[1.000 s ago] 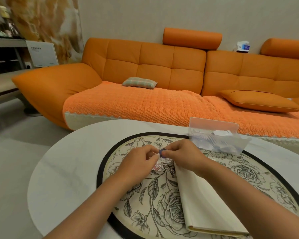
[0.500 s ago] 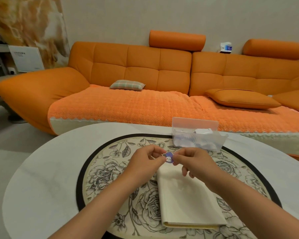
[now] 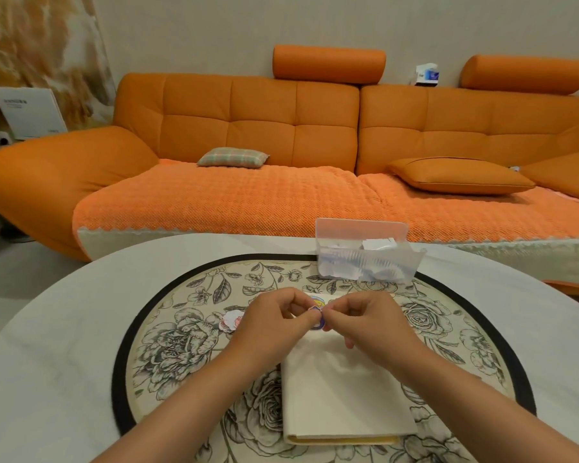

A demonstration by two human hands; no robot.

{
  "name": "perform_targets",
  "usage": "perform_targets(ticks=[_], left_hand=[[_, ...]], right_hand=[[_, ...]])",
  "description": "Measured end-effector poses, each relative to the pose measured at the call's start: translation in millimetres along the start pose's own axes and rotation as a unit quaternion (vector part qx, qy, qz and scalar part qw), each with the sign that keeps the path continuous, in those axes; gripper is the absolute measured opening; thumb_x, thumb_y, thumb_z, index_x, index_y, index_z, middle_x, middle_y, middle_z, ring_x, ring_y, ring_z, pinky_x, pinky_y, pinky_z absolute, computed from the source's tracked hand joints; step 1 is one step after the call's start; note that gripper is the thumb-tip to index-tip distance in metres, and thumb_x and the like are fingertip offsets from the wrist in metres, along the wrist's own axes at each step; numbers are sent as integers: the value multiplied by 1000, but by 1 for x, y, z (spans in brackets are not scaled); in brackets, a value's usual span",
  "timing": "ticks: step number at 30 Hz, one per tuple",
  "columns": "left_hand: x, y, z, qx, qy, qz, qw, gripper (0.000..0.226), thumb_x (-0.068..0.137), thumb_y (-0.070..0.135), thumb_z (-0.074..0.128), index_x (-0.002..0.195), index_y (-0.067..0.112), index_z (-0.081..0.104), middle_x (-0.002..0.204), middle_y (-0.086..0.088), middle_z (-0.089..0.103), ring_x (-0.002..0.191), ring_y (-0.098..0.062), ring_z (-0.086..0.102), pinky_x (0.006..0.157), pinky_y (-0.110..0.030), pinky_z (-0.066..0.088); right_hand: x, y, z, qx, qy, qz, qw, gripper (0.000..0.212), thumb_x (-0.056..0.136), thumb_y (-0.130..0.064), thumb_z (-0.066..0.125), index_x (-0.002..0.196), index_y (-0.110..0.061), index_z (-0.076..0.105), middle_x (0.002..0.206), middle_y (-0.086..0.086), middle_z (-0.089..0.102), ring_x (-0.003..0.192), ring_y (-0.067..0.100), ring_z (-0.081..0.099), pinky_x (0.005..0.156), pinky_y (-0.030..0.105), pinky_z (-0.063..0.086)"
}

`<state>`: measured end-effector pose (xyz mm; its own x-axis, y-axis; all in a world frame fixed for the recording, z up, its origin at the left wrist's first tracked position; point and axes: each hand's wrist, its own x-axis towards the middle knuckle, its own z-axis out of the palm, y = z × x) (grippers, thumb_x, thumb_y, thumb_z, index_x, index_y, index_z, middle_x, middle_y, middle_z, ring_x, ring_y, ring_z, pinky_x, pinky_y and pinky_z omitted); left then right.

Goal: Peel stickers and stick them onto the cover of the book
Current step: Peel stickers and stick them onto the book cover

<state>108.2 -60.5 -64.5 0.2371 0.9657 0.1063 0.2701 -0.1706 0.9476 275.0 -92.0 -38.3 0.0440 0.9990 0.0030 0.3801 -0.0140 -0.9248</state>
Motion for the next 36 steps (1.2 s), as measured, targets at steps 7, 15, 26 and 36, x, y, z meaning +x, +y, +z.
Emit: perform_targets(ticks=[7, 15, 26, 36], left_hand=[[-2, 0, 3, 28, 22, 0, 999, 10, 73, 38, 69, 82, 37, 72, 77, 7, 75, 83, -32, 71, 82, -52, 57], [-4, -2, 6, 61, 54, 2, 997, 7, 84, 32, 73, 77, 30, 74, 76, 10, 74, 78, -21, 71, 79, -47, 57], [-7, -2, 5, 69, 95, 13, 993, 12, 86, 29, 70, 75, 28, 73, 68, 12, 69, 60, -2, 57, 57, -15, 43], [-6, 5, -5, 47, 45, 43, 997, 12, 91, 28, 70, 79, 28, 74, 63, 21, 64, 59, 3, 53, 58, -13, 39]], right_hand=[[3, 10, 3, -50, 27, -34, 998, 13, 81, -20, 71, 71, -26, 78, 67, -6, 73, 49, 3, 51, 51, 25, 43], [3, 13, 6, -161, 76, -112, 978, 12, 81, -30, 70, 71, -33, 76, 69, -22, 69, 55, -2, 55, 53, 13, 34], [1, 12, 11, -215, 126, -225, 942, 8, 81, -28, 75, 74, -31, 74, 55, -28, 54, 52, 2, 45, 49, 11, 30], [7, -1, -2, 33, -20, -55, 998, 11, 88, -19, 74, 80, -15, 80, 53, -12, 62, 54, 9, 51, 63, 24, 50]])
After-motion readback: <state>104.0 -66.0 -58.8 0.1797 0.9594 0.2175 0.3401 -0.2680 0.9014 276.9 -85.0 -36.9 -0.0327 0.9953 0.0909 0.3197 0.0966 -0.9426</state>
